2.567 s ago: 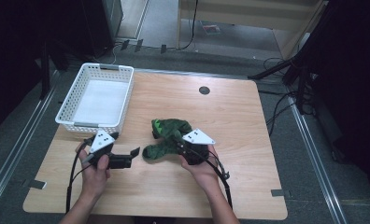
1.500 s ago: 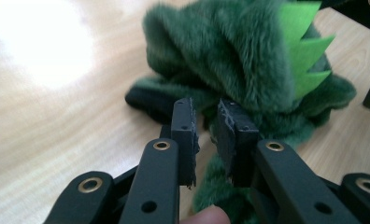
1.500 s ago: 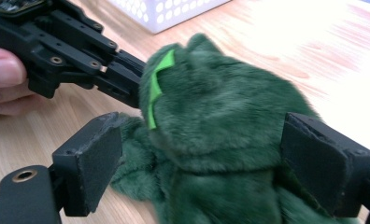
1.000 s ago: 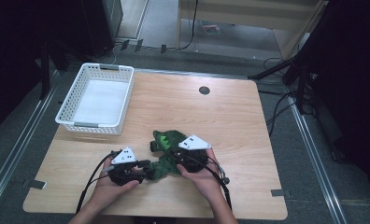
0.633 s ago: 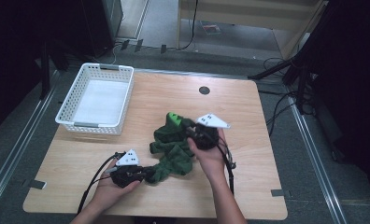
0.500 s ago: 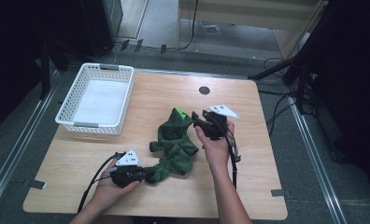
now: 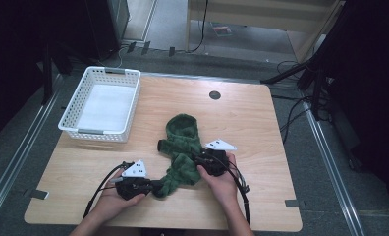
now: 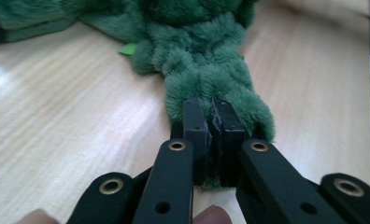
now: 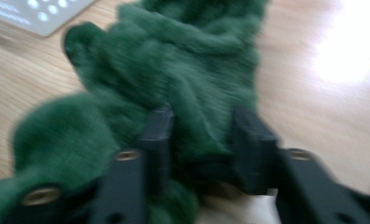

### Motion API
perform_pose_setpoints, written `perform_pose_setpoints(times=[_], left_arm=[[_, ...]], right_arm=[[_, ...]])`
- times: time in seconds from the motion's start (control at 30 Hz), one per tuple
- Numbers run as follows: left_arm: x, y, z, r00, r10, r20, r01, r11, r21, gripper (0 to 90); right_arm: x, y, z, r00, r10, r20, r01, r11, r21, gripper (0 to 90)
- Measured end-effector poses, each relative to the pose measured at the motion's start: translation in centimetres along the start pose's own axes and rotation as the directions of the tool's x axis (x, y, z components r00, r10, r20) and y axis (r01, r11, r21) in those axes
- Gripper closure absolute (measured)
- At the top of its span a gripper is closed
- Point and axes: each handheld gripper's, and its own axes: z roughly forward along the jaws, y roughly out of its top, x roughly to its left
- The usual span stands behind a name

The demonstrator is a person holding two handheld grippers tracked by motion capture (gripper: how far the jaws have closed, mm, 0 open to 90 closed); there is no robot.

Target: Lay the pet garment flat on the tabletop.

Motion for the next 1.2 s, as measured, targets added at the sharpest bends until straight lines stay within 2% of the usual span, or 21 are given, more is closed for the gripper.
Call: perform_pose_setpoints(times=[0.1,0.13,0.23,0.3,0.37,0.43,0.47,0.57,0.63,0.7,0.73,0.77,0.83,0.87,0.9,0.97,1.0,1.03,1.1,1.17,1.2], left_arm=[[0.3,-0.3,-0.3,0.9979,0.012,0.064,-0.013,0.9998,0.017,86.7],[0.4,-0.4,-0.7,0.9917,0.042,0.121,-0.047,0.9981,0.039,86.1],[0.5,-0.5,-1.3,0.9893,0.067,0.129,-0.075,0.9957,0.056,76.8],[1.6,-0.2,-2.4,0.9937,-0.007,0.112,0.009,0.9998,-0.019,52.3],[1.9,-0.1,-2.7,0.9929,-0.041,0.112,0.048,0.997,-0.061,48.5],[3.0,0.5,-3.6,0.9911,-0.114,0.07,0.124,0.9783,-0.166,47.0],[3.6,1.1,-3.9,0.9852,-0.167,0.038,0.171,0.9586,-0.228,47.0],[4.9,3.1,-3.8,0.9497,-0.3,-0.089,0.256,0.9078,-0.333,44.9],[6.1,5.0,-2.8,0.8953,-0.4,-0.196,0.314,0.8787,-0.359,44.5],[7.4,6.6,-1.2,0.8649,-0.44,-0.241,0.339,0.8663,-0.367,43.9],[7.9,7.2,-0.5,0.8601,-0.447,-0.246,0.347,0.8664,-0.359,43.9],[8.9,8.7,1.7,0.8487,-0.432,-0.306,0.343,0.8891,-0.303,41.5],[9.1,9.1,2.4,0.8449,-0.422,-0.329,0.336,0.8971,-0.287,43.4],[9.4,9.5,3.2,0.8461,-0.4,-0.353,0.324,0.9111,-0.254,43.4],[9.8,10.1,4.9,0.8444,-0.326,-0.425,0.282,0.9452,-0.164,48.0],[9.9,10.2,5.4,0.8443,-0.299,-0.445,0.267,0.9542,-0.134,57.1],[9.9,10.3,5.4,0.8446,-0.248,-0.474,0.234,0.968,-0.091,76.2],[9.9,10.3,5.4,0.8446,-0.248,-0.474,0.234,0.968,-0.091,85.5],[9.8,10.1,5.2,0.8508,-0.213,-0.48,0.2,0.9766,-0.08,87.8],[9.6,9.6,5.6,0.8432,-0.139,-0.519,0.148,0.9887,-0.023,88.8],[9.6,9.6,5.6,0.8432,-0.139,-0.519,0.148,0.9887,-0.023,88.7]], right_arm=[[0.2,-1.0,-0.7,0.9993,-0.019,-0.034,0.02,0.999,0.032,73.8],[0.3,-1.0,-1.0,0.9989,-0.027,-0.037,0.028,0.999,0.027,71.0],[0.3,-0.6,-1.8,0.9989,-0.024,-0.04,0.023,1.0,-0.004,59.6],[-0.3,0.6,-2.8,0.9993,-0.011,-0.036,0.008,0.996,-0.089,48.9],[-1.1,1.8,-3.2,0.9988,0.021,-0.044,-0.027,0.99,-0.136,48.3],[-1.7,3.2,-3.1,0.9983,0.042,-0.04,-0.048,0.986,-0.159,48.3],[-1.7,3.2,-3.1,0.9983,0.042,-0.04,-0.048,0.986,-0.159,48.3],[-2.5,5.6,-1.6,0.9961,0.067,-0.058,-0.074,0.989,-0.127,46.5],[-2.8,7.2,0.8,0.9915,0.091,-0.093,-0.095,0.995,-0.04,54.6],[-2.7,7.5,2.5,0.996,0.07,-0.055,-0.07,0.998,0.007,57.1],[-2.7,7.5,2.5,0.996,0.07,-0.055,-0.07,0.998,0.007,57.1],[-2.6,7.4,4.1,0.9987,0.05,-0.011,-0.049,0.998,0.045,58.3],[-2.6,7.1,5.1,0.9992,0.041,0.005,-0.041,0.996,0.077,61.9],[-2.6,7.1,5.1,0.9992,0.041,0.005,-0.041,0.996,0.077,61.9],[-2.6,6.8,5.6,0.9994,0.001,0.035,-0.004,0.997,0.083,74.7],[-2.8,6.6,5.5,0.9987,-0.017,0.048,0.014,0.998,0.068,81.3],[-3.3,6.6,5.0,0.9982,-0.027,0.054,0.025,0.999,0.027,88.7],[-3.3,6.6,5.0,0.9982,-0.027,0.054,0.025,0.999,0.027,88.7],[-4.0,6.4,4.3,0.9977,-0.049,0.046,0.05,0.999,-0.018,90.0],[-3.9,5.2,4.5,0.9817,-0.185,0.044,0.184,0.983,0.024,90.0],[-3.9,5.2,4.5,0.9817,-0.185,0.044,0.184,0.983,0.024,90.0]])
